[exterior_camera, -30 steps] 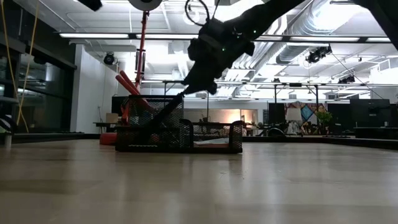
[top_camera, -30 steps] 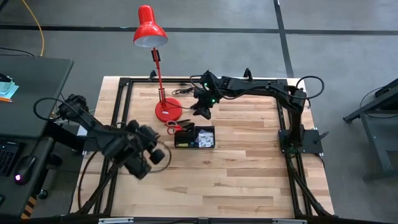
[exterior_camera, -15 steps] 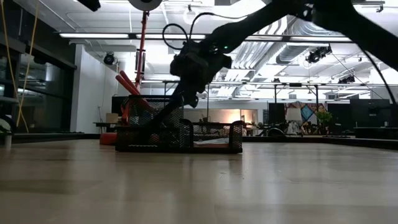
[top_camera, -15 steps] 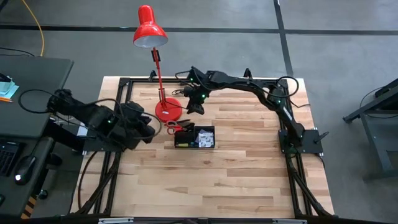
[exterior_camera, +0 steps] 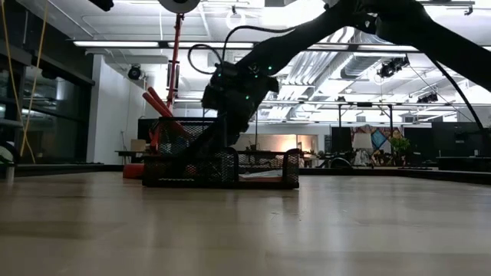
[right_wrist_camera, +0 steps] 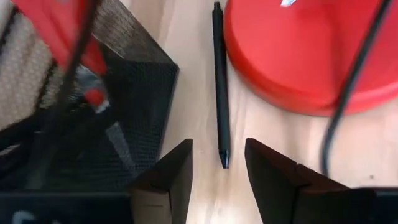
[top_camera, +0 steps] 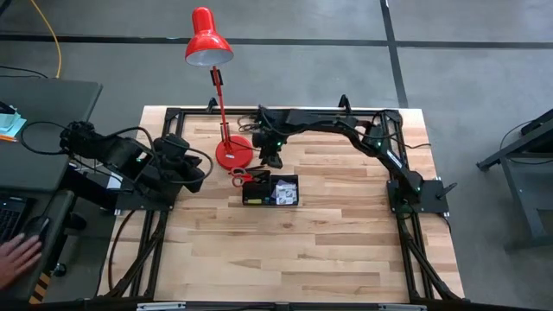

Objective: Pick and place office supplies into organizer
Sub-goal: Move the desk organizer to the top center of the table

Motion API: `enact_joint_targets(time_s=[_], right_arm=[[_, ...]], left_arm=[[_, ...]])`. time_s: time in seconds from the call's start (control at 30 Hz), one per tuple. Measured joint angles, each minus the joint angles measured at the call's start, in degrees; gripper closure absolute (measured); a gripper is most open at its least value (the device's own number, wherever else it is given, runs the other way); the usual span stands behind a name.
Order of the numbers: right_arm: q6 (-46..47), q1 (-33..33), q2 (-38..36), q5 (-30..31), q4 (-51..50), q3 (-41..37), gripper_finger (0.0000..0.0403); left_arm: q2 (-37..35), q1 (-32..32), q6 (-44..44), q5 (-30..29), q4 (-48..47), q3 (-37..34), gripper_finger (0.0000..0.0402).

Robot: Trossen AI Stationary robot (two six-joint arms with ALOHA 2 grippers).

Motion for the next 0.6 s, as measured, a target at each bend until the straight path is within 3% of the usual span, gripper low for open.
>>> enact_joint_targets(time_s=[0.37, 0.6], right_arm=[[2.11, 3.87, 1.98, 8.55, 4.29, -0.05, 0.0202], [3.93, 5.05, 2.24, 11.64, 5.78, 0.13, 0.0211]], left_arm=[[-2.83, -0.02, 3.38, 2.53, -0.70, 0.00, 0.0364], [-2.64, -0.02, 5.01, 3.41, -0.31, 0.00, 0.0364]])
